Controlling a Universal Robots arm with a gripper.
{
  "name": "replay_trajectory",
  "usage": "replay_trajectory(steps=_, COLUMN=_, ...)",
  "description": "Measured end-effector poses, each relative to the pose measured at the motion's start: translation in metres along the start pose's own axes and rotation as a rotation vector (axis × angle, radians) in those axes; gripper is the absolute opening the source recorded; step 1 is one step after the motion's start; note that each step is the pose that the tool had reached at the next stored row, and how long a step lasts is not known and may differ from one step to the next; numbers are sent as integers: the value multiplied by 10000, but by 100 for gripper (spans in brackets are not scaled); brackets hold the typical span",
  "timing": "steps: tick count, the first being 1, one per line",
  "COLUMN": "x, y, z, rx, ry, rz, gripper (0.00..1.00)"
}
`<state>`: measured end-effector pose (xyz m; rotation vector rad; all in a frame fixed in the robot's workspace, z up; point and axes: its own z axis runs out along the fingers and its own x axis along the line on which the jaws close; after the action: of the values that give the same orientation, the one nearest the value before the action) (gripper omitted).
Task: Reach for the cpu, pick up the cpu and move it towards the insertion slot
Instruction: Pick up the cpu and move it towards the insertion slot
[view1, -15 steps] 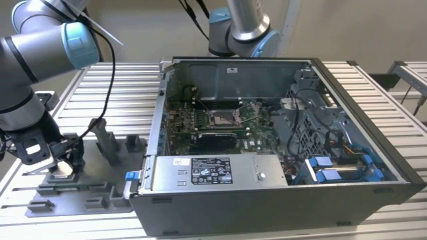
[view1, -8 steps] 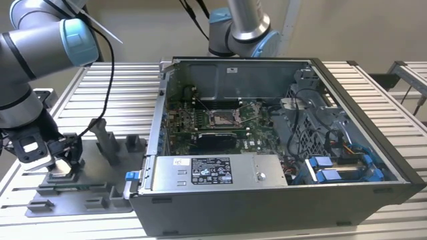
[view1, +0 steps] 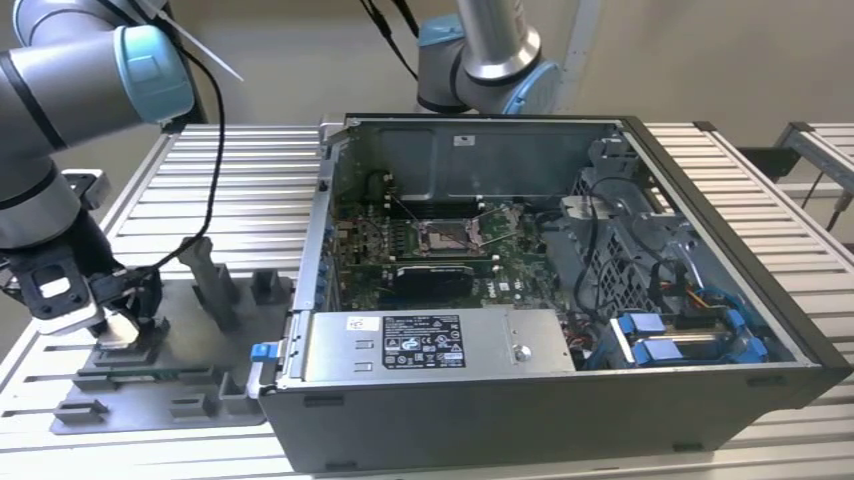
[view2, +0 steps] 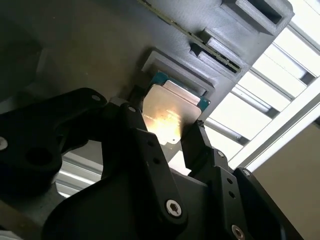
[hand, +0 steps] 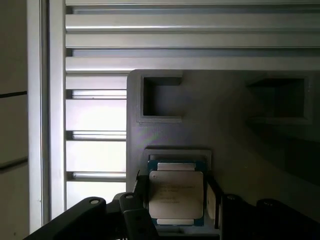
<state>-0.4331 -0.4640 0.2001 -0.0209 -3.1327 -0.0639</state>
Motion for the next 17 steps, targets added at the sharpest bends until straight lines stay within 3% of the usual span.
replay_trajectory(steps=4, x=1, y=3, z=-63, rx=2, ry=6, rz=0, gripper=0)
replay_trajectory(steps=17, x=3, y=16, z=-397, rx=66, ry=45, rz=2, gripper=0)
